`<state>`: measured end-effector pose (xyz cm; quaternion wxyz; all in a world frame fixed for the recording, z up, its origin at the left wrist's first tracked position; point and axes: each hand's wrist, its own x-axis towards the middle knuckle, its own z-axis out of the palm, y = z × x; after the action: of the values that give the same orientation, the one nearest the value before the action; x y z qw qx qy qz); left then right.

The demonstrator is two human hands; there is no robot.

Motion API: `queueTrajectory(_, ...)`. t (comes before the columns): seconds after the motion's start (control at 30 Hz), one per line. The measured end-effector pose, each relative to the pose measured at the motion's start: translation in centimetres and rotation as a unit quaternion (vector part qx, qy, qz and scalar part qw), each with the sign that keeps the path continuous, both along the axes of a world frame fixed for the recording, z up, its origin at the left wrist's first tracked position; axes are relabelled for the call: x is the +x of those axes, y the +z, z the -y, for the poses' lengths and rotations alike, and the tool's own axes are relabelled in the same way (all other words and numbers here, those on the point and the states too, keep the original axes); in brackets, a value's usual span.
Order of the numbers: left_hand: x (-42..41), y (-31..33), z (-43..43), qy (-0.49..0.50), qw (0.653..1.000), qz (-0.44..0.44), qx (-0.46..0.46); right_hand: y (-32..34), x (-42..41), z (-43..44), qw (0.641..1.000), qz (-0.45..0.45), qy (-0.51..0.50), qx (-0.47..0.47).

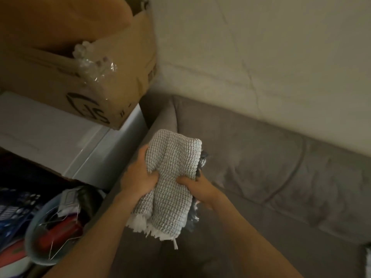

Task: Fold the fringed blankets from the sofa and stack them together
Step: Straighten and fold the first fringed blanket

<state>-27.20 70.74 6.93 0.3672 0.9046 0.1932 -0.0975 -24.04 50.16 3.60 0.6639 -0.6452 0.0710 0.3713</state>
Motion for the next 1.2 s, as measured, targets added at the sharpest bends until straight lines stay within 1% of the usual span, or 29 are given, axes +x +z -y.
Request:
queueTrajectory(0.1,3.2,-1.7,-4.2,0.003,0.998,0.006,0.062,-2.4,2.8,-4.8,1.000,0.009,-0.026,0.009)
queueTrajectory(0.23,6.3,-4.1,-8.3,0.027,0.990,0.046,0.129,-5.0,5.6,-9.7,0.995,-0.010,-0.101,0.023)
queueTrajectory(0.27,7.0,-4.9,-9.0,0.016,0.986,0.033,0.165,-6.0,6.2,-10.5,0.993,-0.023,-0.112,0.022)
queueTrajectory(0.33,7.6,-7.4,-9.8,-0.068,0.968,-0.048,0.237,-8.2,6.9,-11.9,0.994,-0.024,-0.106,-0.004)
queueTrajectory(0.37,7.1,-9.1,-10.0,-0.111,0.959,-0.104,0.240,-9.5,6.9,-12.3,0.995,-0.017,-0.091,-0.026)
queueTrajectory(0.4,6.2,-11.0,-10.1,-0.139,0.955,-0.149,0.215,-10.7,6.8,-12.6,0.996,-0.015,-0.072,-0.045)
queueTrajectory(0.43,5.2,-12.4,-9.9,-0.151,0.957,-0.176,0.171,-11.7,6.4,-12.7,0.996,-0.029,-0.046,-0.071)
queueTrajectory(0.47,4.1,-13.7,-9.8,-0.151,0.963,-0.179,0.135,-12.7,6.1,-12.9,0.994,-0.052,-0.032,-0.094)
queueTrajectory(0.5,3.2,-14.6,-9.6,-0.148,0.967,-0.169,0.124,-13.7,5.9,-13.2,0.991,-0.068,-0.025,-0.115)
queueTrajectory(0.53,2.6,-15.0,-9.3,-0.148,0.968,-0.158,0.130,-13.7,5.7,-13.4,0.989,-0.064,-0.024,-0.130)
queueTrajectory(0.6,2.5,-15.3,-8.9,-0.152,0.966,-0.150,0.144,-12.8,5.9,-14.3,0.982,-0.003,-0.025,-0.189)
queueTrajectory(0.67,3.1,-15.6,-9.1,-0.146,0.966,-0.149,0.151,-12.0,5.8,-15.3,0.958,0.069,-0.012,-0.277)
queueTrajectory(0.73,3.3,-15.9,-9.3,-0.139,0.964,-0.141,0.177,-12.0,5.4,-15.7,0.936,0.140,0.016,-0.322)
queueTrajectory(0.8,3.1,-16.3,-9.3,-0.136,0.962,-0.145,0.186,-12.9,5.2,-15.8,0.918,0.142,0.081,-0.361)
queueTrajectory(0.87,3.2,-16.7,-9.0,-0.140,0.961,-0.155,0.179,-13.5,6.1,-15.5,0.883,0.126,0.153,-0.426)
queueTrajectory(0.97,4.1,-16.5,-9.0,-0.144,0.958,-0.189,0.162,-13.2,8.2,-15.1,0.826,0.146,0.245,-0.487)
queueTrajectory(1.0,4.3,-16.4,-9.1,-0.143,0.957,-0.198,0.158,-12.8,8.6,-14.9,0.813,0.158,0.266,-0.493)
queueTrajectory(1.1,4.4,-16.1,-8.6,-0.132,0.953,-0.208,0.177,-12.0,8.7,-13.1,0.792,0.192,0.321,-0.483)
queueTrajectory(1.2,4.5,-15.1,-6.7,-0.098,0.954,-0.205,0.195,-9.8,7.9,-10.0,0.764,0.235,0.372,-0.472)
